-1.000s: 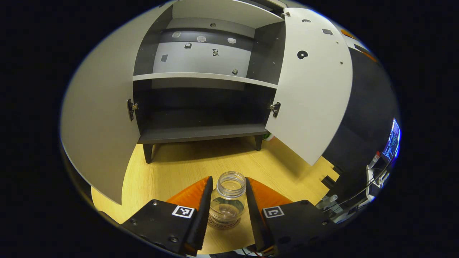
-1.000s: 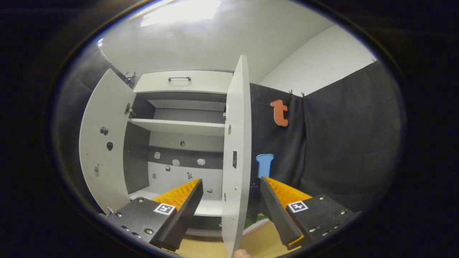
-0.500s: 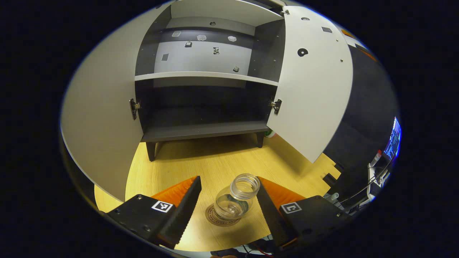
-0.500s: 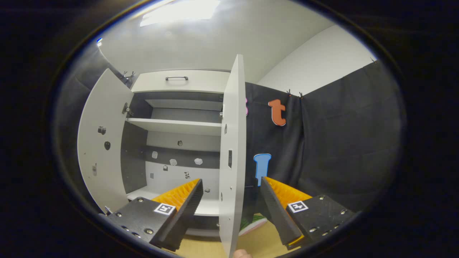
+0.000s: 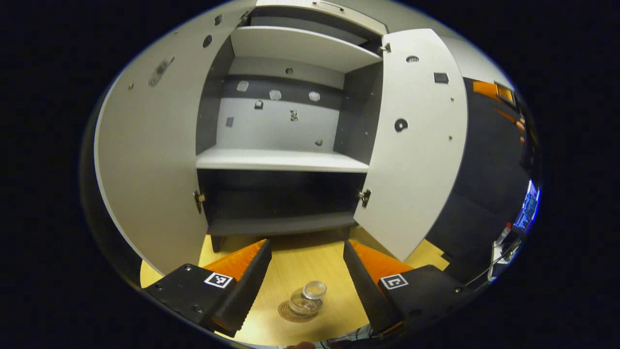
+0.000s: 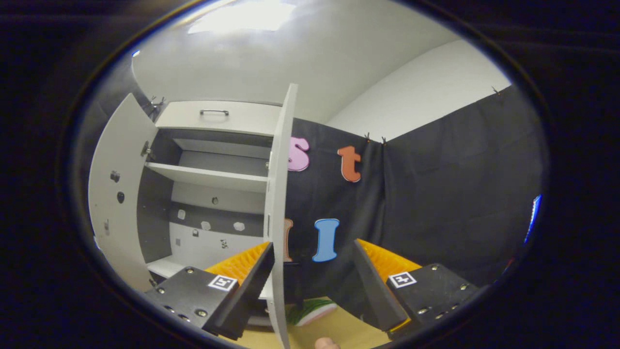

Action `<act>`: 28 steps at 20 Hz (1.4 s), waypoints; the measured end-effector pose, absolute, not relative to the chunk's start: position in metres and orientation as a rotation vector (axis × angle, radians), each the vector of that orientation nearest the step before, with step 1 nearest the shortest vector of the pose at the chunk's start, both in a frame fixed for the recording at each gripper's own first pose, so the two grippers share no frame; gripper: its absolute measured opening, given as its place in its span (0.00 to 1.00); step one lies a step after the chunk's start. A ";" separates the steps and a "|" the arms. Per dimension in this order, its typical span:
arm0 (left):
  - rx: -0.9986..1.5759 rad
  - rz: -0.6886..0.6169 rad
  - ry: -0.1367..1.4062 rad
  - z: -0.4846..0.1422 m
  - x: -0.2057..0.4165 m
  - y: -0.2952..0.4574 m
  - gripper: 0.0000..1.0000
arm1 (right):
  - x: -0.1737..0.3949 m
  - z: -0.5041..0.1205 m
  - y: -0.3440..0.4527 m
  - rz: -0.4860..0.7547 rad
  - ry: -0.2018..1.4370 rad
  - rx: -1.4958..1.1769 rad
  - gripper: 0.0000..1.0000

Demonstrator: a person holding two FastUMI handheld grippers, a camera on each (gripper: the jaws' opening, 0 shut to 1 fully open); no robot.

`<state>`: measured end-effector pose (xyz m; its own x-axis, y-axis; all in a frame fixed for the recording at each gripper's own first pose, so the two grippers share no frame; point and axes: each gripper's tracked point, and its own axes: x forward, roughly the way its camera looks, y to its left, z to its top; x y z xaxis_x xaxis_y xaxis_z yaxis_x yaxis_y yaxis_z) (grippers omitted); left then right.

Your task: Grasp the bottle in the cabinet with the left hand and place it on the coaster, then close the right door with the right hand and the left door with the left hand.

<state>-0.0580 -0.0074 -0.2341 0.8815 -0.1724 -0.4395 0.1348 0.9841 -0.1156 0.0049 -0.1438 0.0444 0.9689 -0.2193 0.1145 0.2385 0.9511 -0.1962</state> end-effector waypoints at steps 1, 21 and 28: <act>-0.082 -0.143 0.427 -0.213 -0.051 -0.003 0.95 | 0.007 0.044 -0.149 -0.244 -0.091 -0.210 0.98; -0.117 0.064 0.254 -0.085 -0.056 0.049 0.94 | 0.041 0.010 -0.115 -0.024 -0.001 -0.198 0.93; -0.114 0.146 0.235 -0.080 -0.072 0.069 0.95 | 0.063 -0.011 -0.048 0.210 0.040 -0.103 0.96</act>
